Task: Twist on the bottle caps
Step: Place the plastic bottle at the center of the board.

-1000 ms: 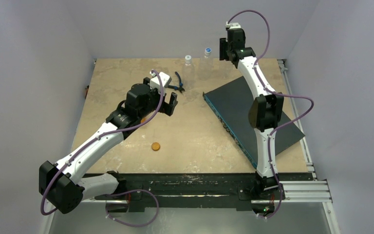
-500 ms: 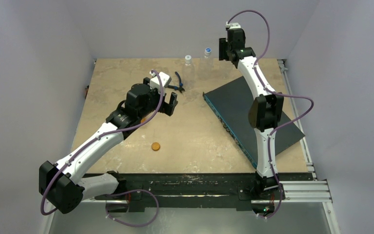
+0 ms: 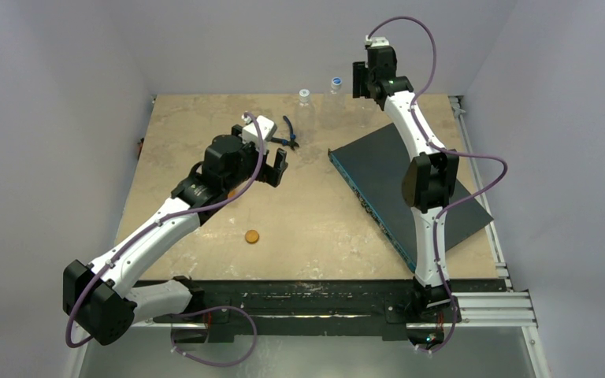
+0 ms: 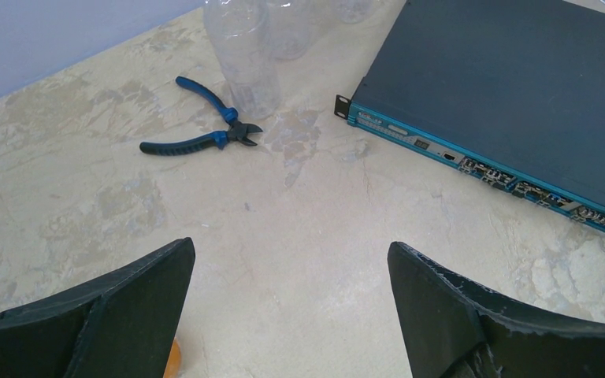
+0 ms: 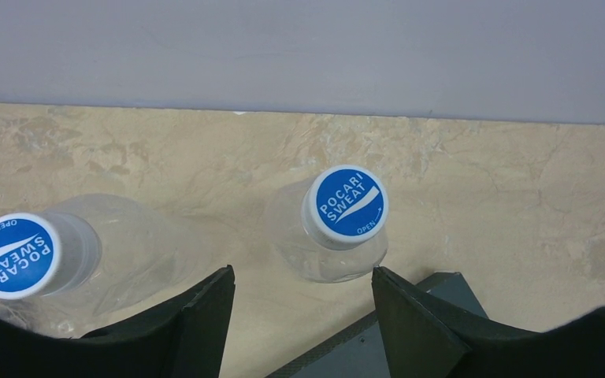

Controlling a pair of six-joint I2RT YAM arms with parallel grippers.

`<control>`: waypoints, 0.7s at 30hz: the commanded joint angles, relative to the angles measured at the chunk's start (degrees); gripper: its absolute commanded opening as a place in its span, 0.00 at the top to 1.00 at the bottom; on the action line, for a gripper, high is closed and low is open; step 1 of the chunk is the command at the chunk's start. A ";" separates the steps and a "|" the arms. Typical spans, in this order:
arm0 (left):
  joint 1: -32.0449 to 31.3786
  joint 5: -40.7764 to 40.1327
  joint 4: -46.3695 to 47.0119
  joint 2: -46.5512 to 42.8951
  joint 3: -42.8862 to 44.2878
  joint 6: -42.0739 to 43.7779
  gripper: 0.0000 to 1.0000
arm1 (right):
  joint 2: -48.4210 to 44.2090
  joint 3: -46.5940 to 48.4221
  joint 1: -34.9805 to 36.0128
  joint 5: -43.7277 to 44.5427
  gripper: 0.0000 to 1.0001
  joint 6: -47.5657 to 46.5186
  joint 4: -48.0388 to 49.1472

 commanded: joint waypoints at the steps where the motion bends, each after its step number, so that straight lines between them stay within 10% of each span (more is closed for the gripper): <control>1: 0.28 -0.40 0.62 0.10 3.14 -1.34 0.07 | -2.71 1.31 -0.17 -0.55 0.31 0.62 0.91; 13: 1.15 -17.67 -4.63 -0.14 5.09 -9.10 0.02 | -13.31 -7.74 -0.16 -0.23 0.22 5.00 -1.42; 21: 6.48 -32.43 -12.22 -6.52 -0.76 -18.58 0.00 | -34.46 -35.82 1.13 -6.99 0.11 14.10 2.77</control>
